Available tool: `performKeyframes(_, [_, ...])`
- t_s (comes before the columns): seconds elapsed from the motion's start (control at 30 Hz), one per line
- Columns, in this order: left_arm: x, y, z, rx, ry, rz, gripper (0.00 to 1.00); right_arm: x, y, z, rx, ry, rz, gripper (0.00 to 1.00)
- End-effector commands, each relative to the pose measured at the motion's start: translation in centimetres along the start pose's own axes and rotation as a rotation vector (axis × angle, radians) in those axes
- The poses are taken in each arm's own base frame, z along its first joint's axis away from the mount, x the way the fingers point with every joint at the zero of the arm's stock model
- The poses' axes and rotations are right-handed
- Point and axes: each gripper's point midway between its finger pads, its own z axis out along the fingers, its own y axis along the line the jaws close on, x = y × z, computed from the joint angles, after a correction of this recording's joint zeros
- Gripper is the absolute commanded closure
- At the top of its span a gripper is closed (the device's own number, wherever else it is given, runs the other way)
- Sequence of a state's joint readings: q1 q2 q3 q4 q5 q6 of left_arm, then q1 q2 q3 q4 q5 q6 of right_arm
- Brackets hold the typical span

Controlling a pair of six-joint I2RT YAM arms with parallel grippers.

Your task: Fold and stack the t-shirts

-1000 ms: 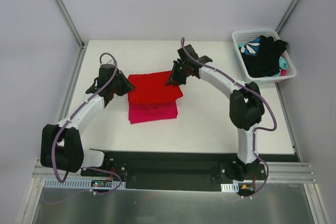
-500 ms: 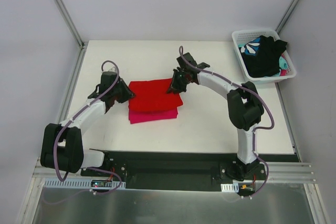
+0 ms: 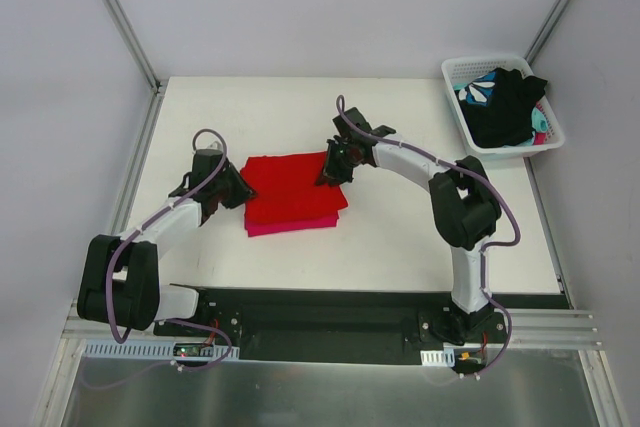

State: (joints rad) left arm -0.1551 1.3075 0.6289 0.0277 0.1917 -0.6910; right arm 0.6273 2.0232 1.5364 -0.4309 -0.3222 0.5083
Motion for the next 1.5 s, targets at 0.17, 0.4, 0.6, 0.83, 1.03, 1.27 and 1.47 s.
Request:
performKeyframes(0.17, [1.3, 1.8, 0.4, -0.003, -0.009, -0.024, 0.96, 1.7, -0.3, 0.3, 0.008, 0.030, -0.023, 0.99])
performKeyframes(0.4, [1.6, 2.2, 0.4, -0.003, -0.013, -0.024, 0.54, 2.4, -1.2, 0.5, 0.019, 0.033, -0.031, 0.64])
performKeyframes(0.6, [1.5, 2.2, -0.3, -0.012, -0.018, -0.004, 0.21, 2.6, -1.6, -0.1, 0.041, 0.032, -0.053, 0.43])
performKeyframes(0.83, [-0.7, -0.3, -3.7, 0.032, -0.081, 0.052, 0.12, 2.4, -1.4, -1.6, 0.055, 0.022, -0.087, 0.40])
performKeyframes(1.03, [-1.6, -2.8, -7.1, 0.084, -0.113, 0.062, 0.04, 2.4, -1.0, -3.6, 0.071, 0.009, -0.114, 0.37])
performKeyframes(1.27, [-1.3, -5.9, -8.1, 0.181, -0.068, 0.051, 0.04, 1.1, 1.2, -6.7, 0.055, -0.046, -0.155, 0.34])
performKeyframes(1.47, [-0.4, -7.8, -7.2, 0.219, -0.017, 0.087, 0.05, 0.7, 3.4, -8.3, 0.021, -0.071, -0.183, 0.39])
